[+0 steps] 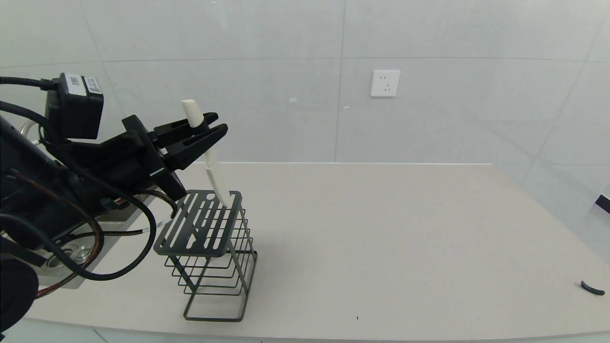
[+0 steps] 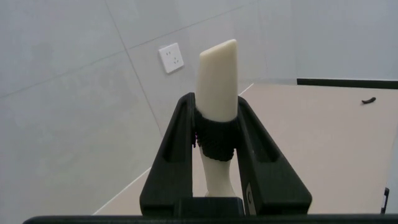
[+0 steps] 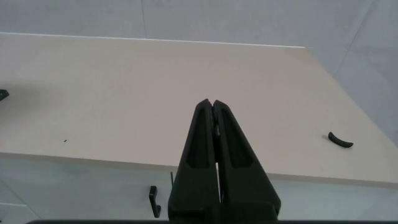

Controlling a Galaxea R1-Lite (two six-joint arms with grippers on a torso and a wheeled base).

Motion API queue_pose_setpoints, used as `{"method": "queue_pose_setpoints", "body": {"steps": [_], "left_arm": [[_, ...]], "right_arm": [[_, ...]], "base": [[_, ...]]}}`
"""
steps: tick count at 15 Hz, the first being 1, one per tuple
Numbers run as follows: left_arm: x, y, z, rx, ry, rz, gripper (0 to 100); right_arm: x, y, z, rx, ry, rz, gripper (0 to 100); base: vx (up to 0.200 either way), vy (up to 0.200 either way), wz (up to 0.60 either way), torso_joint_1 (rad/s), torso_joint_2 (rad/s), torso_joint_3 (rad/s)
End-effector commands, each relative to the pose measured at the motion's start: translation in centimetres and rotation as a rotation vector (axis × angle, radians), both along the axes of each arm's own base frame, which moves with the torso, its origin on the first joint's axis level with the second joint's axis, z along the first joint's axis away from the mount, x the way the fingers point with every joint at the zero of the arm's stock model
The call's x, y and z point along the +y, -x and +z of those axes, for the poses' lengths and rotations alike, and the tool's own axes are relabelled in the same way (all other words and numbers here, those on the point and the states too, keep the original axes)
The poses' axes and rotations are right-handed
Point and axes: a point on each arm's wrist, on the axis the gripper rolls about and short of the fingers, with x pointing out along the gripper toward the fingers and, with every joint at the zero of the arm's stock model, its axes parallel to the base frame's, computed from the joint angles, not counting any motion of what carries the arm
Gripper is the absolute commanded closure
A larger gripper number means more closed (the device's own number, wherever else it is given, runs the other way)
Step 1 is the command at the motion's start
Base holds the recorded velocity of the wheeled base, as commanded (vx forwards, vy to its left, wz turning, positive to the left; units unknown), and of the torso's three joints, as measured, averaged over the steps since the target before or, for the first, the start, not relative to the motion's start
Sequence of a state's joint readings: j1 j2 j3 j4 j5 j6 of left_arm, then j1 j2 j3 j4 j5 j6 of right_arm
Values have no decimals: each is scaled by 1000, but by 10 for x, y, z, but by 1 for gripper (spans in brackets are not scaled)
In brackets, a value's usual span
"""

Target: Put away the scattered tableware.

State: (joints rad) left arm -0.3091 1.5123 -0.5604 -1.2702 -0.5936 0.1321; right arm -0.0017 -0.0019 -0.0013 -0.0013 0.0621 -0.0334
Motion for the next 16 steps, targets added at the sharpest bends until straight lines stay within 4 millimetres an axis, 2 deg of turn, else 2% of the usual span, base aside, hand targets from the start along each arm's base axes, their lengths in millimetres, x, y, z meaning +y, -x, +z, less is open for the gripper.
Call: {"method": "queue_pose_setpoints", "body": {"steps": [1, 7, 16], "left_arm": [[0, -2, -2, 7, -2, 1, 100], [7, -5, -1, 1, -2, 33, 100], [5, -9, -8, 25, -15, 18, 100]], "right_arm": [[0, 0, 0, 1, 0, 1, 100], [0, 0, 0, 1, 0, 1, 100], [0, 0, 0, 1, 0, 1, 100]], "base": [[0, 0, 0, 0, 0, 0], [0, 0, 0, 0, 0, 0], [0, 0, 0, 0, 0, 0]]}}
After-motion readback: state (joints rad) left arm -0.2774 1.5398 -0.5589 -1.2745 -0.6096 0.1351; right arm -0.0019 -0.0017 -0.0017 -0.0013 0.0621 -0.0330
